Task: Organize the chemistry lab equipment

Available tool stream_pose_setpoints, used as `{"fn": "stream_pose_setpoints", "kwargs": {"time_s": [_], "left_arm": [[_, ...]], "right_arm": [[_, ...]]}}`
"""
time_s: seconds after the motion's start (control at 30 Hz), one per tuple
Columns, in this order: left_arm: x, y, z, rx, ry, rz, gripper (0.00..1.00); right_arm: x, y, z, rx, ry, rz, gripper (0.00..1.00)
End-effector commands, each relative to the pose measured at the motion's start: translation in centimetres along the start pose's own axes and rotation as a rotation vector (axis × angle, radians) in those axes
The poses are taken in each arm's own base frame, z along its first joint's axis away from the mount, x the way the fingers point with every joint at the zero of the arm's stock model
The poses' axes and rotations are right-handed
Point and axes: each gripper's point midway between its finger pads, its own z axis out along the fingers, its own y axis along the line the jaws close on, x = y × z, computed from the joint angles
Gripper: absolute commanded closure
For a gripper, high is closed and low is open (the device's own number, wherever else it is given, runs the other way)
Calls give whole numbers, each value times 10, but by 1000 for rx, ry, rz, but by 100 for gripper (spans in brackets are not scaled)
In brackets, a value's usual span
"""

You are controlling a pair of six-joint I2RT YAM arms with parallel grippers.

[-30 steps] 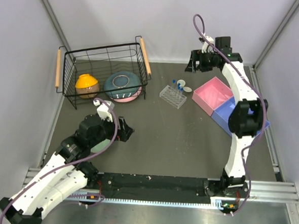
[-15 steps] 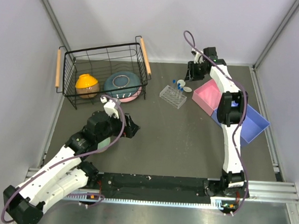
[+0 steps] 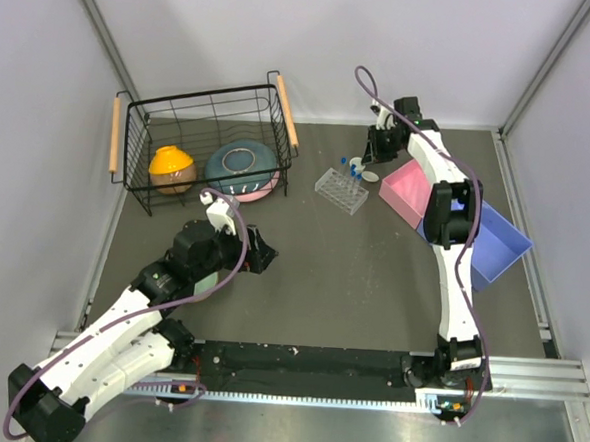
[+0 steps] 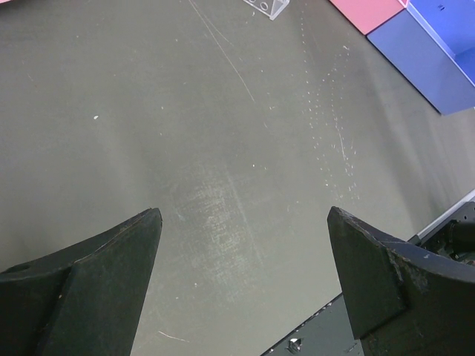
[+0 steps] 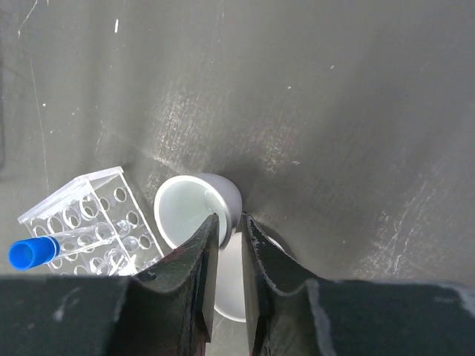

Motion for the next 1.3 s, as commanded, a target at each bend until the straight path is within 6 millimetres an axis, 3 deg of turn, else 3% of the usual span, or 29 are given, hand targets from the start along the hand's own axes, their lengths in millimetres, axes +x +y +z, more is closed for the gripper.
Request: {"fn": "stream_pose_setpoints", "kwargs": {"time_s": [0.0, 0.2, 0.37, 0.5, 0.63, 0.83, 0.87, 0.93, 0.97, 1.0, 1.07, 1.1, 1.13, 1.17, 1.2, 1.23, 1.27], "left_arm": [[-15, -10, -1, 42, -55, -3, 1], [-18, -13, -7, 48, -64, -7, 1], [-18, -14, -14, 51, -73, -14, 1], [-22, -15, -19, 50, -85, -15, 1], [-24, -17, -22, 55, -88, -16, 1], [-24, -19, -28, 68, -93, -24, 1], [-24, -19, -30, 68, -93, -25, 1], [-20, -18, -31, 59, -72, -27, 1], [-17, -16, -30, 50, -58, -29, 1], [-13, -14, -31, 37, -34, -35, 1], [-7, -11, -30, 23, -8, -42, 1], [-5, -11, -31, 22, -3, -46, 1], [-2, -9, -32, 15, 8, -50, 1], [-1, -10, -33, 21, 7, -56, 1], [0, -10, -34, 23, 7, -57, 1], [0, -10, -37, 26, 3, -60, 1], [1, -11, -38, 33, 3, -61, 1]], "right_arm": [[-18, 8, -1, 2, -46, -32, 83], [-26, 7, -6, 22, -65, -57, 99], [-46, 10, -21, 39, -117, -91, 100], [-71, 14, -49, 59, -192, -125, 100], [-97, 23, -92, 72, -274, -153, 100], [-101, 30, -147, 69, -320, -157, 100], [-107, 40, -171, 63, -355, -173, 100], [-98, 39, -183, 63, -347, -164, 100], [-101, 51, -210, 58, -383, -183, 100], [-98, 53, -219, 57, -387, -190, 100], [-81, 53, -231, 60, -372, -177, 100], [-81, 63, -258, 69, -409, -205, 100], [-64, 60, -256, 70, -378, -193, 100], [-58, 57, -264, 83, -378, -189, 100], [-53, 67, -288, 97, -408, -221, 100], [-36, 63, -284, 103, -374, -207, 100], [-28, 59, -293, 127, -377, -206, 100]]}}
